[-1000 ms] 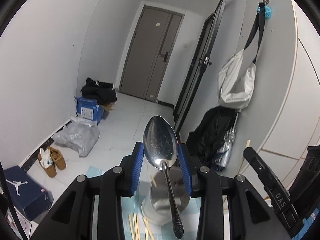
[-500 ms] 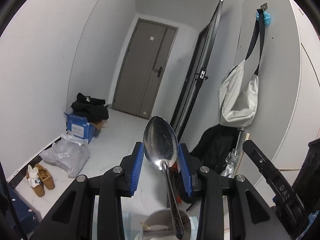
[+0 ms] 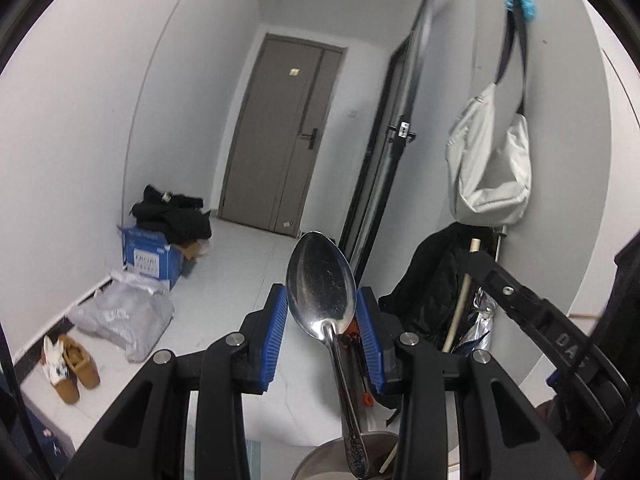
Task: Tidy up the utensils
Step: 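Lower the spoon into the holder with the left gripper while the right gripper lowers its chopstick in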
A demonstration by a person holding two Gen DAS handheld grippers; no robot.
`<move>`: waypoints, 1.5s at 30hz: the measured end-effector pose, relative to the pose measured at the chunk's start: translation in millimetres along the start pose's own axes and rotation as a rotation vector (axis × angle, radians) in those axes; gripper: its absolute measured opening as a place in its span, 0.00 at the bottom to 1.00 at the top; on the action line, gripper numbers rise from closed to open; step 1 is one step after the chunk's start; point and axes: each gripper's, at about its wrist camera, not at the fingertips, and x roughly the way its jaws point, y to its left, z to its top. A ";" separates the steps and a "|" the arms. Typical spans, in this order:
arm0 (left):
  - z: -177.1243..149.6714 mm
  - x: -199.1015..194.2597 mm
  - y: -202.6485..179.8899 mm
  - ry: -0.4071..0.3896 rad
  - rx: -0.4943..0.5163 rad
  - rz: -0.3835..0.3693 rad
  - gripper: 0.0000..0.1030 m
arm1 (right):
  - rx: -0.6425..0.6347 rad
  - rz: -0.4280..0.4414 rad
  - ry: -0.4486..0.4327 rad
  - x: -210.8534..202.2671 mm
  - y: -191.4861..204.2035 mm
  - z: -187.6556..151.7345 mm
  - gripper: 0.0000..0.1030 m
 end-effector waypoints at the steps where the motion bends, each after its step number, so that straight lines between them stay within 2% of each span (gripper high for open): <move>1: -1.6 1.0 -1.6 -0.006 0.013 0.001 0.30 | 0.003 -0.003 -0.003 1.9 -1.5 -2.1 0.06; 7: -13.7 5.8 -7.0 -0.019 0.092 0.019 0.30 | 0.005 -0.014 -0.007 2.6 -6.4 -16.6 0.06; 19: -26.8 7.9 -11.0 0.015 0.164 -0.007 0.30 | -0.036 0.007 0.020 -14.7 -9.4 -31.6 0.06; 35: -42.5 -0.9 -11.1 0.110 0.185 -0.042 0.30 | -0.030 0.080 0.132 -21.7 -12.8 -51.4 0.06; 45: -43.2 -10.1 -7.8 0.194 0.177 -0.096 0.30 | -0.048 0.130 0.219 -20.1 -13.6 -59.8 0.06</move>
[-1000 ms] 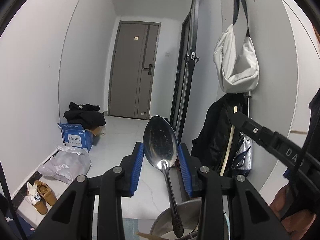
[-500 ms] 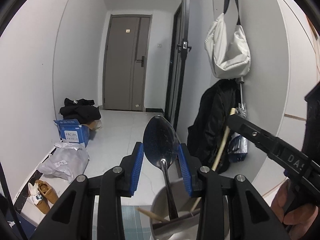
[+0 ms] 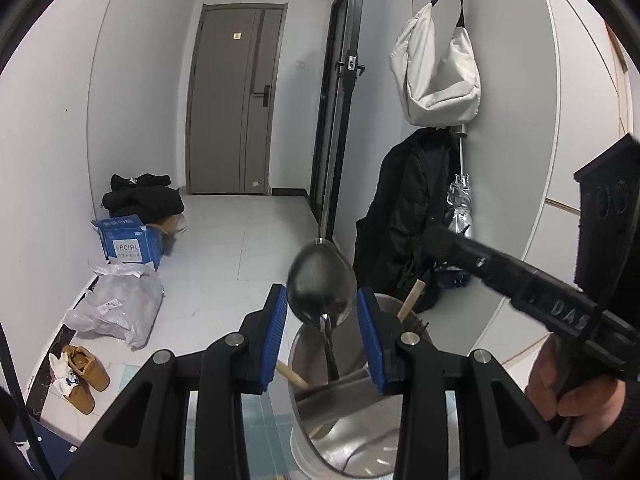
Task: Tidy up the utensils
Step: 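Lower the spoon into the holder with the left gripper while the right gripper lowers its chopstick in, then open both grippers and pull them back from the holder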
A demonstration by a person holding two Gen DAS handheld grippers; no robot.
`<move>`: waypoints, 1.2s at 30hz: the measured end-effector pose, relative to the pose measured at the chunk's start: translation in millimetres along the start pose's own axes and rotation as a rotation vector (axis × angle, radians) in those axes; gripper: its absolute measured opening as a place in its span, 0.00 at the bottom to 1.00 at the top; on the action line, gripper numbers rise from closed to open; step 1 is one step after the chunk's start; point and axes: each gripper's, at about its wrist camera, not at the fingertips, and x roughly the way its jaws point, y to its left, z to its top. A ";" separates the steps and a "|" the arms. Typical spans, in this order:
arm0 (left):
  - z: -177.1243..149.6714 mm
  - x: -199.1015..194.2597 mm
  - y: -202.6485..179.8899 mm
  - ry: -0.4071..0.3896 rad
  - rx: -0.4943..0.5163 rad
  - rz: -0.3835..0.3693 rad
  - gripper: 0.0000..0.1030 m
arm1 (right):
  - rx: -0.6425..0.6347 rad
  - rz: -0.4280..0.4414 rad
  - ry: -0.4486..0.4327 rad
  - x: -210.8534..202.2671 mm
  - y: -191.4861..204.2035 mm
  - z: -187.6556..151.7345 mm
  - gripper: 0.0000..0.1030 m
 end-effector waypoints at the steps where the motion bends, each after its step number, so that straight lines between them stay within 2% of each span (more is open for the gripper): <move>1: 0.2 -1.2 0.9 0.007 -0.005 -0.006 0.30 | -0.008 -0.002 0.008 0.7 0.7 -1.4 0.06; 6: 5.2 -9.1 8.9 0.037 -0.060 0.007 0.33 | -0.015 0.005 0.052 2.3 4.9 -7.0 0.06; 8: 7.4 -15.0 12.1 0.042 -0.084 0.015 0.47 | 0.002 -0.001 0.057 -2.2 5.7 -9.0 0.08; 12: 11.0 -31.7 13.0 0.034 -0.105 0.063 0.54 | 0.054 -0.020 0.062 -19.0 5.6 -9.2 0.09; 14: 11.4 -37.4 12.3 0.045 -0.117 0.077 0.60 | 0.053 -0.033 0.064 -29.7 9.7 -9.3 0.14; 16: 11.0 -45.3 9.8 0.057 -0.128 0.100 0.64 | 0.056 -0.044 0.067 -39.2 13.7 -9.5 0.32; 20: 9.6 -62.3 4.3 0.065 -0.133 0.143 0.68 | 0.066 -0.056 0.058 -63.2 27.1 -12.1 0.40; 22: 8.4 -73.4 1.0 0.063 -0.137 0.155 0.70 | 0.074 -0.063 0.056 -73.9 34.5 -13.6 0.52; 24: 7.2 -83.9 -1.7 0.059 -0.139 0.177 0.74 | 0.083 -0.079 0.054 -86.4 43.8 -15.9 0.59; 26: 5.8 -94.2 -2.9 0.053 -0.146 0.179 0.80 | 0.090 -0.083 0.048 -96.4 53.8 -17.2 0.59; 30: 1.0 -111.8 -6.2 0.053 -0.160 0.198 0.83 | 0.085 -0.087 0.043 -114.3 71.3 -21.3 0.63; 34: -7.0 -126.7 -9.5 0.036 -0.160 0.222 0.94 | 0.070 -0.090 0.041 -133.1 92.1 -26.6 0.67; 36: -10.3 -132.4 -11.3 0.024 -0.154 0.228 0.96 | 0.070 -0.093 0.045 -139.6 99.4 -30.3 0.70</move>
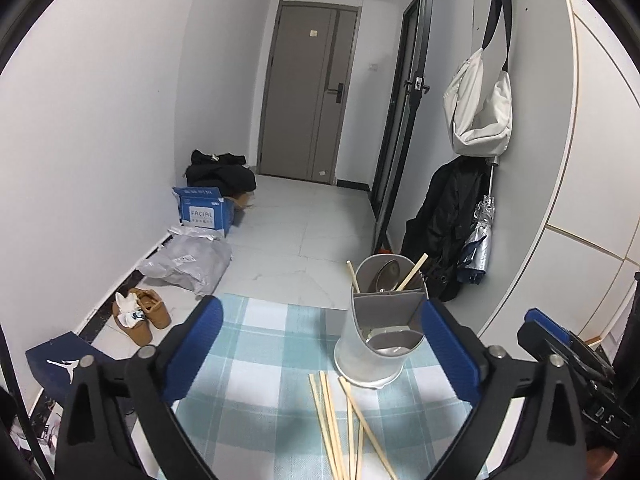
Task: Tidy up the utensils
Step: 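Open both grippers and pull them back from the holder, then lower the right gripper onto the loose chopsticks and close on one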
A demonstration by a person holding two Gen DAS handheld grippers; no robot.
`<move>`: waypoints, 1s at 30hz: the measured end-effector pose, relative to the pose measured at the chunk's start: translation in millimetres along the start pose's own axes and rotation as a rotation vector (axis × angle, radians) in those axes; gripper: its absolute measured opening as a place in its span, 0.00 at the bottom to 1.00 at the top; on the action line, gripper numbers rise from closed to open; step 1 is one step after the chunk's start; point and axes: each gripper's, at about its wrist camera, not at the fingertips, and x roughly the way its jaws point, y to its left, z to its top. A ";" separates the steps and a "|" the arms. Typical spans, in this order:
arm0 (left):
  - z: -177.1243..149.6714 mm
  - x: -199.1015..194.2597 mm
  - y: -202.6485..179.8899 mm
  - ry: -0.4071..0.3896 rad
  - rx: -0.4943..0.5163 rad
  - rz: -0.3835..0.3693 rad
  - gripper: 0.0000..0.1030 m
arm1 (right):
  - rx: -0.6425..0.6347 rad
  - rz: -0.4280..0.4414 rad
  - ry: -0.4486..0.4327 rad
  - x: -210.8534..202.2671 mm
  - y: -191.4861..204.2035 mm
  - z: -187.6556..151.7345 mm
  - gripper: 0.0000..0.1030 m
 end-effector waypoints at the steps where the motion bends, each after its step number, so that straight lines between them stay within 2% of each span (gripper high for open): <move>1: -2.0 -2.5 -0.3 -0.004 0.002 0.001 0.97 | 0.000 -0.006 0.003 -3.9 3.6 -2.7 0.72; 5: -11.9 -10.9 -0.4 -0.005 0.014 -0.007 0.99 | -0.009 -0.029 0.023 -12.8 12.2 -11.3 0.76; 7: -19.6 -12.1 -0.3 -0.002 0.022 -0.010 0.99 | -0.005 -0.035 0.029 -17.0 15.7 -16.7 0.83; 9: -26.7 -11.6 2.0 0.007 0.022 -0.008 0.99 | -0.003 -0.049 0.040 -18.8 18.1 -23.3 0.85; 18: -64.9 5.0 30.4 0.071 -0.045 0.040 0.99 | 0.008 -0.124 0.148 -12.2 18.4 -68.2 0.85; 23: -87.1 15.0 40.3 0.111 -0.080 0.030 0.99 | -0.008 -0.180 0.228 0.1 13.4 -89.2 0.85; 26: -92.3 19.7 44.2 0.128 -0.076 0.038 0.99 | -0.009 -0.209 0.284 12.5 6.4 -99.1 0.85; 30: -92.4 32.5 53.1 0.187 -0.091 0.086 0.99 | 0.001 -0.212 0.363 35.4 -3.1 -106.7 0.85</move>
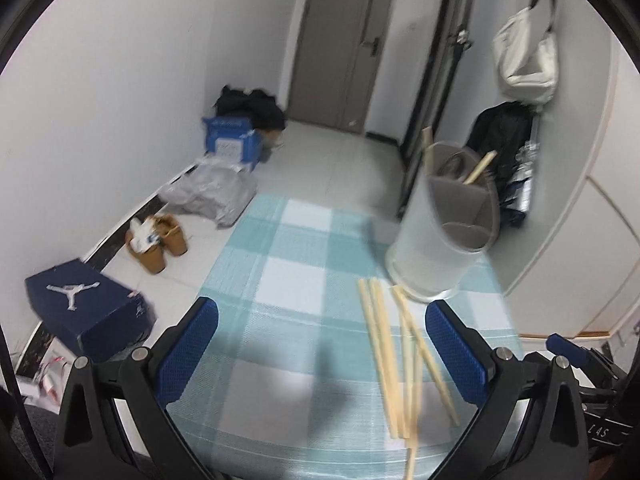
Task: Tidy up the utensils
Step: 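Lower the right gripper onto the loose chopsticks and close on one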
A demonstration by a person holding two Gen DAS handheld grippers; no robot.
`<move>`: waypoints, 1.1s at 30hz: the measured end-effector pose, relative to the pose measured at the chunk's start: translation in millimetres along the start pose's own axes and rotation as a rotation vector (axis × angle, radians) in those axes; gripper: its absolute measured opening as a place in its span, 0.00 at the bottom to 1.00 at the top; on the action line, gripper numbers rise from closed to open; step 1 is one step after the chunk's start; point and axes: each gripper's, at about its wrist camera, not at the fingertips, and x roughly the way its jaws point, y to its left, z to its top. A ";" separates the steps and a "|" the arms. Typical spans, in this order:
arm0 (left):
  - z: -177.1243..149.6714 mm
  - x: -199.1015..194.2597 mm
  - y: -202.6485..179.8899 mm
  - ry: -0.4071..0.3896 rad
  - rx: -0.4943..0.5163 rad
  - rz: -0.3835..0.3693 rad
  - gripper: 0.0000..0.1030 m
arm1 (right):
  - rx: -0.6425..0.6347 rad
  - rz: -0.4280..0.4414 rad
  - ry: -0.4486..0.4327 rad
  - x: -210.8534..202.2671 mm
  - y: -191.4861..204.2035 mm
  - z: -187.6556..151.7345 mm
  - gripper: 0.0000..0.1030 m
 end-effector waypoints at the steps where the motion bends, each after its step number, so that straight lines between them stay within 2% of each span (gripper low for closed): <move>1: 2.8 5.0 3.3 0.022 -0.013 -0.004 0.99 | -0.005 0.000 0.014 5.5 0.3 1.0 0.85; 5: 18.7 18.4 10.5 0.062 -0.048 -0.006 0.99 | -0.042 0.001 0.076 38.1 1.8 9.8 0.84; 9: 31.5 32.0 9.3 0.044 -0.048 -0.011 0.99 | -0.085 0.010 0.123 70.2 0.5 17.8 0.80; 11: 39.0 43.7 9.4 0.055 -0.044 -0.057 0.99 | -0.110 0.013 0.139 83.5 -0.4 21.6 0.77; 13: 47.9 53.3 12.1 0.057 -0.045 -0.044 0.99 | -0.108 0.004 0.166 95.1 -1.9 25.4 0.66; 15: 56.9 61.1 17.4 0.075 -0.090 -0.015 0.99 | -0.080 0.026 0.219 103.5 -3.5 27.3 0.58; 17: 65.0 65.4 16.3 0.097 -0.091 -0.016 0.99 | -0.061 0.027 0.264 104.1 -2.4 29.6 0.55; 19: 69.8 65.9 11.5 0.108 -0.076 0.033 0.99 | -0.061 0.027 0.279 97.8 1.1 33.0 0.54; 20: 71.0 66.3 10.1 0.130 -0.091 0.026 0.99 | -0.070 0.013 0.292 94.9 3.8 35.0 0.55; 22: 65.9 63.2 5.7 0.124 -0.097 0.020 0.99 | -0.101 0.029 0.288 90.7 7.7 38.9 0.55; 25: 46.5 59.6 -3.1 0.078 -0.035 0.032 0.99 | -0.121 0.065 0.236 87.8 10.0 34.4 0.56; 27: 35.5 58.4 -5.0 0.069 -0.016 0.057 0.99 | -0.132 0.060 0.218 93.8 9.9 24.2 0.56; 30: 24.0 47.0 0.1 0.058 -0.057 0.074 0.99 | -0.123 0.057 0.211 109.5 6.5 17.2 0.54; 31: 20.6 39.7 2.0 0.054 -0.079 0.067 0.99 | -0.116 0.054 0.208 112.1 4.8 16.9 0.48; 33: 21.7 32.2 1.8 0.066 -0.091 0.090 0.99 | -0.098 0.064 0.208 115.3 3.6 18.2 0.45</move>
